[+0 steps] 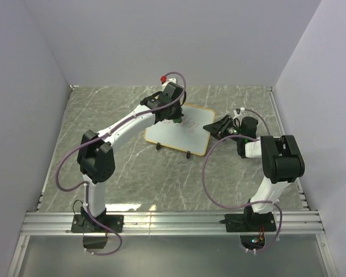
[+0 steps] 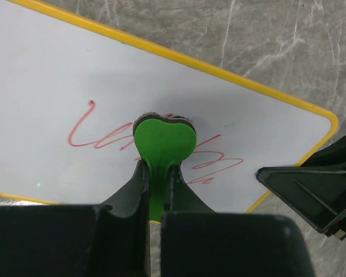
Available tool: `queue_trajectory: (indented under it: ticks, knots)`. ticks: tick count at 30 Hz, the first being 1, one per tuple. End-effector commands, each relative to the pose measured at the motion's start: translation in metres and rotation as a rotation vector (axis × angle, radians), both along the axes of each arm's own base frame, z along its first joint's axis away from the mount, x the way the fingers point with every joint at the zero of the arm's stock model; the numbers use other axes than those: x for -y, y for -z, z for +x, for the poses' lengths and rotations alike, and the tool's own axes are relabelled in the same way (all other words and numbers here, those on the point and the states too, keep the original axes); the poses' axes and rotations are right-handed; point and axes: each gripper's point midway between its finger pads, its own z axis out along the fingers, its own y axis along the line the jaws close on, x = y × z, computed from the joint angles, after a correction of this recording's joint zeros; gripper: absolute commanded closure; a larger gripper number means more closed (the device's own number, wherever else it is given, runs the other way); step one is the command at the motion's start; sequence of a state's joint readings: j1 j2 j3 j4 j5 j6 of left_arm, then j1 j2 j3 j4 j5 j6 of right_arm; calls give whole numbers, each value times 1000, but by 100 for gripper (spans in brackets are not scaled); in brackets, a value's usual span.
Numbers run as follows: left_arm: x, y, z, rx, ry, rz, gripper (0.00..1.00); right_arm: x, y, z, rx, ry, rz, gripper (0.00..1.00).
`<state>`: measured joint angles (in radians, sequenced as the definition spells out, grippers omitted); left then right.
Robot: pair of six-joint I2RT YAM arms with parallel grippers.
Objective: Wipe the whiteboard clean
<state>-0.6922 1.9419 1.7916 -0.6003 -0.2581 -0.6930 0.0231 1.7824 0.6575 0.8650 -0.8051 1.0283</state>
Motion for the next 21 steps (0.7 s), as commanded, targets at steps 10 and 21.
queue_trajectory:
  ticks: [10,21]
  knots:
    - [54,18,-5,49,89,-74,100,-11,6,3,47,-59,-123,100]
    - [89,71,-42,-17,172,-129,100,-20,23,0,-5,-100,-198,100]
